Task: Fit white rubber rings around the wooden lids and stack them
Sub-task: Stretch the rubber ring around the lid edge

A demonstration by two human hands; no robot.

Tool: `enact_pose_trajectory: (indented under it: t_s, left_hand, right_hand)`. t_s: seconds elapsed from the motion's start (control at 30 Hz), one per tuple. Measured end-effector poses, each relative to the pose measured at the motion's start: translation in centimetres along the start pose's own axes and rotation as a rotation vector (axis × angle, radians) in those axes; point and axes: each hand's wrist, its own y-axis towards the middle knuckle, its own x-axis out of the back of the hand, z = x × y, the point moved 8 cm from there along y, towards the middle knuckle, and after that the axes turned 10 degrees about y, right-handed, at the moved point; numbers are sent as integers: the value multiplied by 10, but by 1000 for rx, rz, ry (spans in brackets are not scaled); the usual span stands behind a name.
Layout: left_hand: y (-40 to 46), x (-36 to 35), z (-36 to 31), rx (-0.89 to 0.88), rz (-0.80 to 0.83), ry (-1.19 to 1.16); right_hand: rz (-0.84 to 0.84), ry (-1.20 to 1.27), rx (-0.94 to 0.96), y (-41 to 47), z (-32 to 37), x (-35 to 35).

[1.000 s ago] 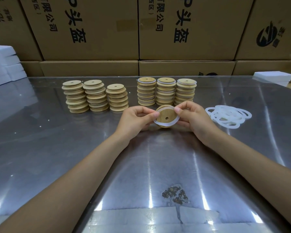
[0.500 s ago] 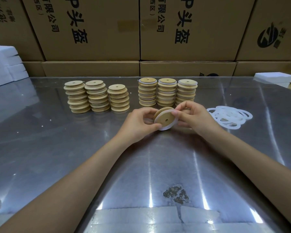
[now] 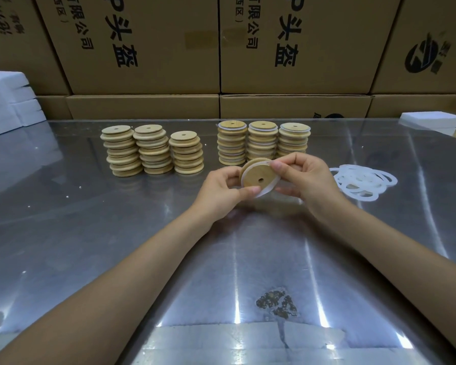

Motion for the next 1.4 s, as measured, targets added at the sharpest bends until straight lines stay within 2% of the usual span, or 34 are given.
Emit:
enact_pose_trajectory:
  t_s: [0.13,0.23,0.33,0.43,0.53,0.67,0.9,1.0,1.13,1.3,1.4]
  left_hand:
    - [-4,-2,-7,-51,-69,43]
    - [-8,-4,-15,-86,-126,76]
    - [-11,-3,-20,-112,-166,242]
    - [-12,1,-21,-125,-186,379]
    - [-6,5,-19,-130,-184,354]
    - [-2,6,-14,-99,-140,205]
    - [-5,-6,-8,-8,-40,-121]
    - [-5,-3,-9,-46,-58,-67]
    - [-4,5,-13,-136,-140,248]
    - [0,6,-14,-154,-139,196]
    - [0,3,-15,-148,-94,145]
  right_hand:
    - [-47,-140,200,-4,18,-1]
    - [-12,-202,285,-7,20,-8]
    - [34,-236,335,-9,18,-16]
    - [77,-260,331,-11,17,-22]
    - [60,-188,255,-9,14,-21]
    - [26,-54,110,-6,7,-18]
    - [27,-16,158,-9,13,-18]
    - [64,-92,201,-9,13,-21]
    - [136,-206,249,-11,11,-29]
    - [130,-194,260,-9,14,-27]
    - [79,-92,175,-6,9,-20]
